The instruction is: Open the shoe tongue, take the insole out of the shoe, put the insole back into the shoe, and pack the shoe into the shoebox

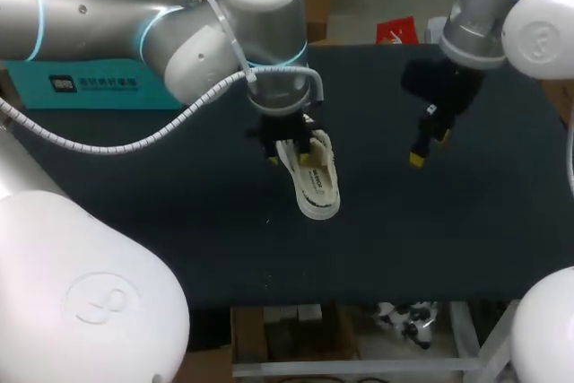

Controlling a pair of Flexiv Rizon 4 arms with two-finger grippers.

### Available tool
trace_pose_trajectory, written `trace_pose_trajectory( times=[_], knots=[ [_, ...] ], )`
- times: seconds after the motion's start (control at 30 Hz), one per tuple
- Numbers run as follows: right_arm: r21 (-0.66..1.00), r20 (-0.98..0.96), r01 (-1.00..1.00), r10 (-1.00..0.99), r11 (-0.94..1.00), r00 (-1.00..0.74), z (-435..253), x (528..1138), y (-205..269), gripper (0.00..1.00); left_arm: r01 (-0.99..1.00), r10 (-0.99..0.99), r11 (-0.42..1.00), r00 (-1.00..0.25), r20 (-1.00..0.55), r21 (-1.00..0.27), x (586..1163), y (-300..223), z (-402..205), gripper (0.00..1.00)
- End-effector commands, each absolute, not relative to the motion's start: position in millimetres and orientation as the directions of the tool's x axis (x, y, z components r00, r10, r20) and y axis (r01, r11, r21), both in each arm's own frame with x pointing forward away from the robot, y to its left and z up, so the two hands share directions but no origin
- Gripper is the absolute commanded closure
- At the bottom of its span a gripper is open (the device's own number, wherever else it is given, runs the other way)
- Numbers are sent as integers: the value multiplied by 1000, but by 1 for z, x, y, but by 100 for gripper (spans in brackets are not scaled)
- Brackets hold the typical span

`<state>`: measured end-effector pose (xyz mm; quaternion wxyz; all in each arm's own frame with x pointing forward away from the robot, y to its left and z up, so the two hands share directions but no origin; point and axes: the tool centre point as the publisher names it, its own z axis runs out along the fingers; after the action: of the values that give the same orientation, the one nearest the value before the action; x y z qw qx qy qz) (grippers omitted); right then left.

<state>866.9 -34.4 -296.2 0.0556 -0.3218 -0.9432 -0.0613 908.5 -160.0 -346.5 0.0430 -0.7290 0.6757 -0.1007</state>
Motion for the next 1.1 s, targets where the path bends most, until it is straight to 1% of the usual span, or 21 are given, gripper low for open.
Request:
trace_pose_trajectory(
  times=[0.03,0.07,0.1,0.13,0.3,0.43,0.5,0.53,0.63,0.7,0.77,0.83,0.97,1.1],
  knots=[
    [74,147,613,600,786,-787,-296,869,-34,0,-977,-994,-99,87,71,-190,919,-164,-353,65],
    [74,147,613,600,786,-787,-296,869,-34,0,-976,-994,-100,88,70,-192,920,-165,-354,73],
    [74,147,613,600,786,-787,-296,869,-34,0,-976,-993,-103,90,72,-193,921,-165,-354,89],
    [74,147,613,600,786,-787,-296,869,-34,0,-975,-993,-108,96,70,-196,922,-165,-354,100],
    [74,147,613,600,786,-787,-296,869,-34,0,-974,-991,-111,93,99,-197,921,-165,-354,100],
    [74,147,613,600,786,-787,-296,869,-34,0,-976,-992,-83,62,108,-202,916,-168,-352,100],
    [53,127,567,557,822,-821,-294,870,-35,0,-975,-993,-69,47,110,-211,914,-169,-349,100],
    [32,113,534,528,845,-842,-293,872,-35,0,-975,-993,-58,34,114,-214,913,-169,-347,100],
    [36,49,434,432,900,-900,-295,873,-38,0,-975,-992,-15,-13,124,-222,912,-168,-344,100],
    [56,4,390,391,919,-920,-297,872,-43,0,-972,-991,19,-50,128,-233,912,-167,-342,100],
    [88,-65,302,308,949,-949,-298,869,-49,0,-969,-990,41,-73,122,-244,913,-166,-339,100],
    [115,-75,295,305,948,-949,-298,868,-55,0,-963,-985,74,-112,131,-261,914,-164,-336,100],
    [119,-96,264,275,957,-957,-295,870,-62,0,-941,-975,150,-192,113,-302,914,-160,-330,100],
    [91,-87,239,246,967,-965,-292,875,-65,0,-919,-961,209,-256,101,-335,915,-153,-325,100]
  ],
)
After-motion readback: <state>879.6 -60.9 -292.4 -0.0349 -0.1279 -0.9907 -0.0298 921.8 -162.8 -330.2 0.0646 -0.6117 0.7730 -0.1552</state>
